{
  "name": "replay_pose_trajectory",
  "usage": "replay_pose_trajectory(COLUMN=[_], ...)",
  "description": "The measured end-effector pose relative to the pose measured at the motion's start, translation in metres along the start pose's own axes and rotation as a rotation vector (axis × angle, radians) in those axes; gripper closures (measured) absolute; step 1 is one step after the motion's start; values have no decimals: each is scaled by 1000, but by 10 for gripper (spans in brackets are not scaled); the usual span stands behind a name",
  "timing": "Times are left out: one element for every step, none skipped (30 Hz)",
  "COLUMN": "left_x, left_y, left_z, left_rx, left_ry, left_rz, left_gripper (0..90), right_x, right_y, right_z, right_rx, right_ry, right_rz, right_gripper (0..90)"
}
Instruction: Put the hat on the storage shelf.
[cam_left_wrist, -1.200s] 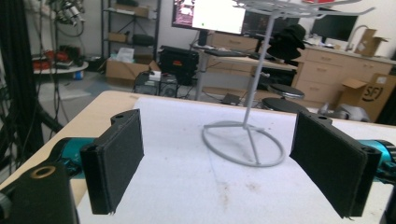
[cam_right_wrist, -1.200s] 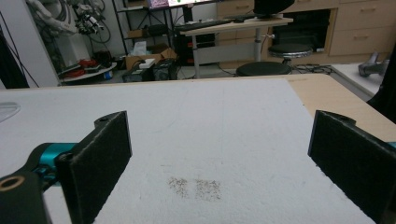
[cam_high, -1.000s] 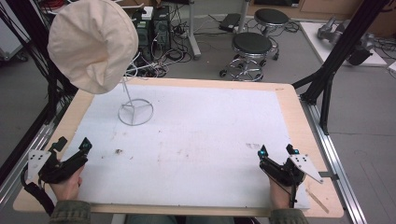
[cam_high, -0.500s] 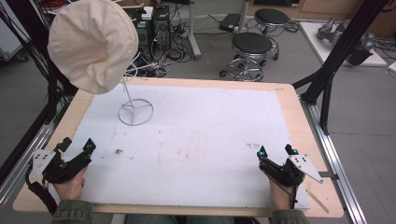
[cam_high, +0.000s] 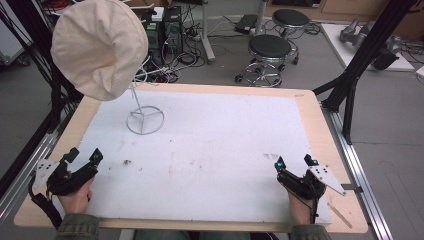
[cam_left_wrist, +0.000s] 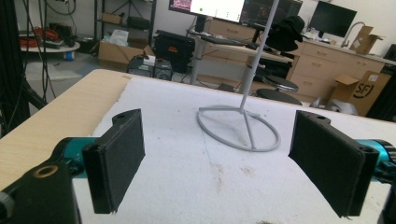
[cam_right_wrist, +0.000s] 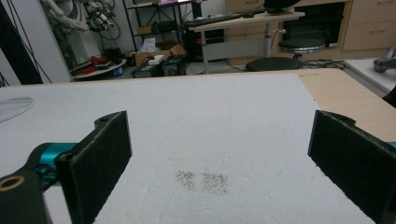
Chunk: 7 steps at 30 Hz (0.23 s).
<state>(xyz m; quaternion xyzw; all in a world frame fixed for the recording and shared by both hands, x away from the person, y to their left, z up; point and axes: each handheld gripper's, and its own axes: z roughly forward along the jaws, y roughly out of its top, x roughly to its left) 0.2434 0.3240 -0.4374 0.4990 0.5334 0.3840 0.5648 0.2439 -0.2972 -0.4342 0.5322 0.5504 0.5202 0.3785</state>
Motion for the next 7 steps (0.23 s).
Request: replay_pose_trajectory(left_x=[-1, -1, -2, -2, -2, -2, -2], left_y=[0, 0, -1, -1, -2, -2, -3], left_z=[0, 0, 1, 1, 2, 2, 2], left_rx=[3, 2, 5, 8, 13, 17, 21], left_ry=[-1, -3, -6, -8, -11, -14, -15], left_rz=[5, 5, 6, 6, 10, 11, 12], left_gripper=[180, 180, 180, 180, 179, 179, 179], right_x=[0, 0, -1, -1, -1, -1, 0], right_y=[0, 0, 0, 0, 0, 0, 0], right_z=[0, 1, 1, 1, 2, 2, 3], right_rx=[0, -2, 1, 3, 0, 0, 3], right_ry=[0, 0, -1, 0, 2, 3, 3], right_rz=[0, 3, 1, 3, 2, 2, 2], right_gripper=[50, 50, 50, 50, 50, 50, 50])
